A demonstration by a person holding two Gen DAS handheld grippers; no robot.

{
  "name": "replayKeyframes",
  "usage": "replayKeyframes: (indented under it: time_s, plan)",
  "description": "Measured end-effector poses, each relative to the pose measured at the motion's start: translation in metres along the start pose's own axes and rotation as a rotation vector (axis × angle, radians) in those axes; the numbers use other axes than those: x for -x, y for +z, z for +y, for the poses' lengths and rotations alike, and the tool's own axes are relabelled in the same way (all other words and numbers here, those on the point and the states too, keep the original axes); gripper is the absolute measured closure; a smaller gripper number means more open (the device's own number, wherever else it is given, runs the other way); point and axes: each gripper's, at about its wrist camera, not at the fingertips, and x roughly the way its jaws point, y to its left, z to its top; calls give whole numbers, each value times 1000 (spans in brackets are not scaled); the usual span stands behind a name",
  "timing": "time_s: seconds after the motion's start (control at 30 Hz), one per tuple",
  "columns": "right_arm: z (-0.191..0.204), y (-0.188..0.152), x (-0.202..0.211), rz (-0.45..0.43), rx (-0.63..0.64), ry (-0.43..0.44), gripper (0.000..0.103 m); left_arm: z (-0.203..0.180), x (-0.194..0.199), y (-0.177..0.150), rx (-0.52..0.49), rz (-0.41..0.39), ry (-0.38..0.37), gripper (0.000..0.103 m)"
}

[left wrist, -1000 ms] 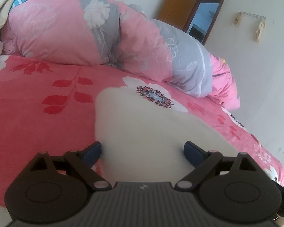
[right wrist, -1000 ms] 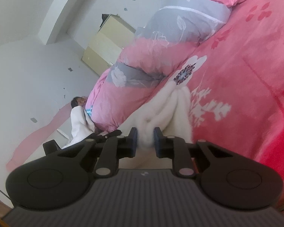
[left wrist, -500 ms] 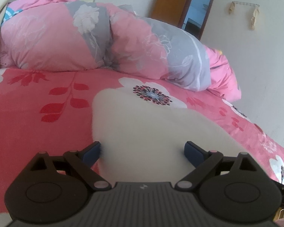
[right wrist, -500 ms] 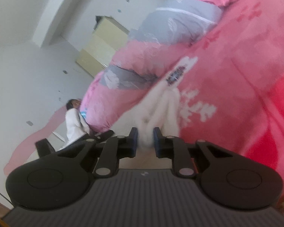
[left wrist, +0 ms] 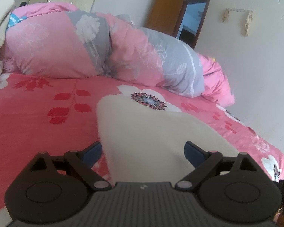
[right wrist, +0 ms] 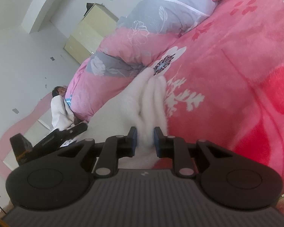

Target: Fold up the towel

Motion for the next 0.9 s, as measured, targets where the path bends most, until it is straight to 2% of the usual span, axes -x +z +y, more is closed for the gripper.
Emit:
replayKeyframes:
  time_s: [0.1, 0.2, 0.27, 0.37, 0.47, 0.53, 0.6, 0.7, 0.9]
  plan:
    - [0, -1, 5, -20, -8, 13, 79, 3, 15, -1, -8, -7, -18, 9]
    - [2, -2, 10, -37, -4, 15, 78, -5, 34, -6, -96, -7, -62, 8]
    - [1, -2, 9, -35, -10, 14, 78, -19, 49, -16, -216, 0, -85, 8]
    - [-1, -2, 8, -34, -28, 20, 78, -49, 63, -41, -459, 10, -61, 8]
    - [0, -2, 6, -34, -22, 17, 78, -77, 64, -67, -669, -10, 31, 8]
    - [1, -2, 6, -35, -16, 14, 78, -88, 60, -79, -753, -13, 74, 8]
    - [1, -3, 6, -36, -11, 13, 78, -94, 55, -84, -786, -13, 106, 9]
    - [1, -3, 6, -36, -5, 13, 78, -96, 53, -82, -782, -24, 124, 9]
    - [1, -3, 5, -37, -3, 14, 78, -94, 53, -76, -756, -8, 99, 9]
